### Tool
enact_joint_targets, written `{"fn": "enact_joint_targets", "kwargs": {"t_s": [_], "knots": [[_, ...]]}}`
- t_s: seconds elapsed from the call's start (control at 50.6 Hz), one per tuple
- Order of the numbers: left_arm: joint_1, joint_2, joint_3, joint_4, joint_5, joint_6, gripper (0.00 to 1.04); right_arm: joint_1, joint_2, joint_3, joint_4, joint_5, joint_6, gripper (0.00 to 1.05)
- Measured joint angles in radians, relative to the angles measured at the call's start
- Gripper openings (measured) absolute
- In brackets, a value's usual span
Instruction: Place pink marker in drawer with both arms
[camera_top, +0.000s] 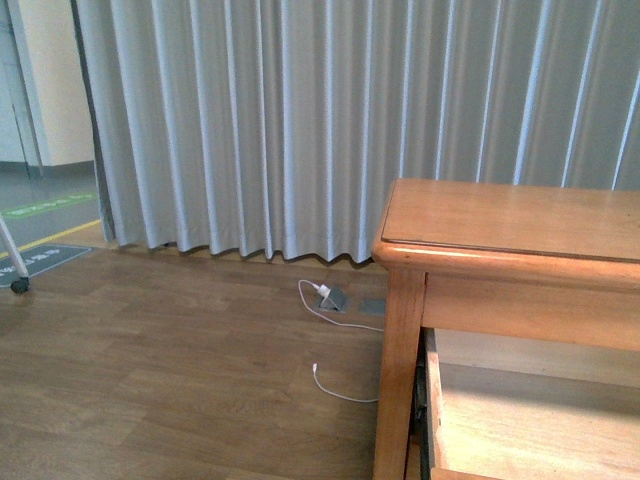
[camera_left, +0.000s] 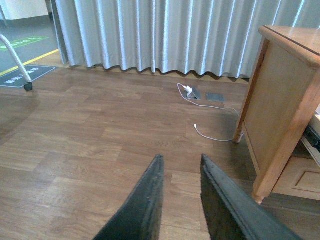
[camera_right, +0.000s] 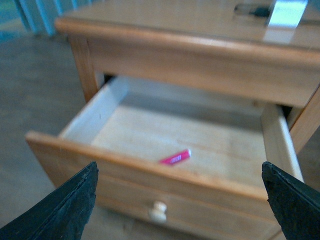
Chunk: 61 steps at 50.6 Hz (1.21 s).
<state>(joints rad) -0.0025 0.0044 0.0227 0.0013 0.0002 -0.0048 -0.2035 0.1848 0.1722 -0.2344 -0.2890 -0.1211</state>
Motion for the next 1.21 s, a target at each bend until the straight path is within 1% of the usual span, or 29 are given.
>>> {"fn": "enact_joint_targets", "kwargs": {"t_s": [0.138, 0.237, 0.316, 0.336, 0.415, 0.494, 0.791, 1.008, 1.087, 1.206], "knots": [[0.0, 0.0, 0.0, 0.0, 0.0, 0.0, 0.55, -0.002, 0.116, 0.06, -0.19, -0.015, -0.061, 0.96], [0.0, 0.0, 0.0, 0.0, 0.0, 0.0, 0.71, -0.001, 0.225, 0.079, -0.269, -0.015, -0.063, 0.96], [0.0, 0.0, 0.0, 0.0, 0.0, 0.0, 0.86, 0.014, 0.33, 0.089, -0.267, -0.008, -0.062, 0.96], [0.0, 0.0, 0.0, 0.0, 0.0, 0.0, 0.87, 0.017, 0.343, 0.091, -0.263, -0.007, -0.061, 0.96], [0.0, 0.0, 0.0, 0.0, 0.0, 0.001, 1.0, 0.039, 0.453, 0.112, -0.209, 0.011, -0.047, 0.96], [0.0, 0.0, 0.0, 0.0, 0.0, 0.0, 0.98, 0.064, 0.553, 0.129, -0.137, 0.061, -0.042, 0.96], [0.0, 0.0, 0.0, 0.0, 0.0, 0.001, 0.99, 0.157, 0.931, 0.184, 0.142, 0.232, 0.024, 0.96], [0.0, 0.0, 0.0, 0.0, 0.0, 0.001, 0.99, 0.2, 1.133, 0.248, 0.286, 0.307, 0.068, 0.96], [0.0, 0.0, 0.0, 0.0, 0.0, 0.001, 0.99, 0.205, 1.176, 0.258, 0.342, 0.31, 0.079, 0.96], [0.0, 0.0, 0.0, 0.0, 0.0, 0.001, 0.99, 0.203, 1.26, 0.274, 0.477, 0.296, 0.106, 0.96]]}}
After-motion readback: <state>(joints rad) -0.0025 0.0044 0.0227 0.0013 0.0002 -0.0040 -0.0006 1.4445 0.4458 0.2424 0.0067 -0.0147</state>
